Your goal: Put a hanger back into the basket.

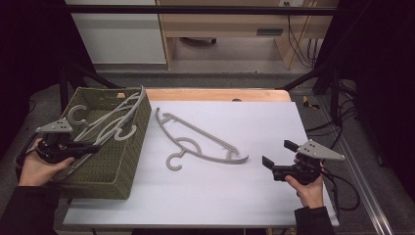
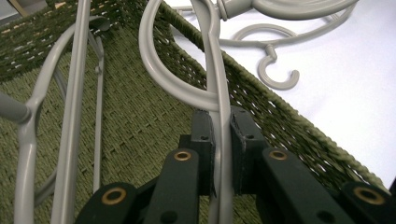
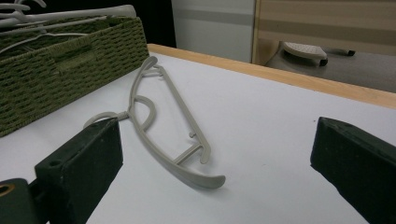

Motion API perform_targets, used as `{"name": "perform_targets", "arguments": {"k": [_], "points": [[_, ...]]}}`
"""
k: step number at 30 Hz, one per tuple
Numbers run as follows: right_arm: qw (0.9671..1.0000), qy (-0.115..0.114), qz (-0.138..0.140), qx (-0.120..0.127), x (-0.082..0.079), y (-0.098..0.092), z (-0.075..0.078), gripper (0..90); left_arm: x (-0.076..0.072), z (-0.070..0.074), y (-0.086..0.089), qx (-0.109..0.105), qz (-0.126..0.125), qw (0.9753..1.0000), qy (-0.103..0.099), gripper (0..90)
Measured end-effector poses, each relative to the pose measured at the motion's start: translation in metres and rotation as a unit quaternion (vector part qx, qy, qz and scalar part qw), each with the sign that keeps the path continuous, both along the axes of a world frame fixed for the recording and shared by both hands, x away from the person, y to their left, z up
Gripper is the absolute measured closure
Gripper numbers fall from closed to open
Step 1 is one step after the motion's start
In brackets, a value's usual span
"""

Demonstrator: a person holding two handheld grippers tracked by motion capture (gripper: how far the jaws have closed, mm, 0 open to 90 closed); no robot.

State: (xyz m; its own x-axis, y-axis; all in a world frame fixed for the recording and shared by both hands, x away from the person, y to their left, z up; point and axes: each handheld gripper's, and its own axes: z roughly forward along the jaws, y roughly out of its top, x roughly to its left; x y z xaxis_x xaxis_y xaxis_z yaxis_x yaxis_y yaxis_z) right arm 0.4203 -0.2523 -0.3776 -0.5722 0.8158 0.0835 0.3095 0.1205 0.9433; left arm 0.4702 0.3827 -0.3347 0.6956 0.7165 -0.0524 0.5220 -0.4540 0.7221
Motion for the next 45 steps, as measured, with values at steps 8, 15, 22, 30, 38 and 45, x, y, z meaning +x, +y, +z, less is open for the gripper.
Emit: {"name": "perform_targets", "arguments": {"k": [8,15,22,30,38,45], "points": [[1.0,0.0,0.0,0.0,-0.001,-0.001,0.001,2.4,0.0,-0.011,0.003,-0.009,-0.001,1.0,0.001,81.4],[1.0,0.0,0.002,-0.001,0.0,0.0,0.0,2.4,-0.002,-0.014,0.021,-0.018,0.018,0.9997,0.006,81.1],[1.0,0.001,0.0,-0.001,0.0,0.0,0.0,2.4,0.001,-0.018,0.018,-0.011,0.012,0.9996,0.023,81.0],[1.0,0.0,0.001,-0.001,0.0,0.0,0.0,2.4,-0.001,-0.011,0.021,-0.02,0.027,0.9994,0.01,80.6],[1.0,0.0,0.0,0.0,0.0,0.0,0.0,2.4,-0.003,-0.011,0.022,-0.008,0.048,0.9988,-0.003,78.7],[1.0,0.003,0.002,-0.002,0.0,0.0,0.0,2.4,-0.003,-0.013,0.028,0.006,0.088,0.9961,-0.01,78.0]]}}
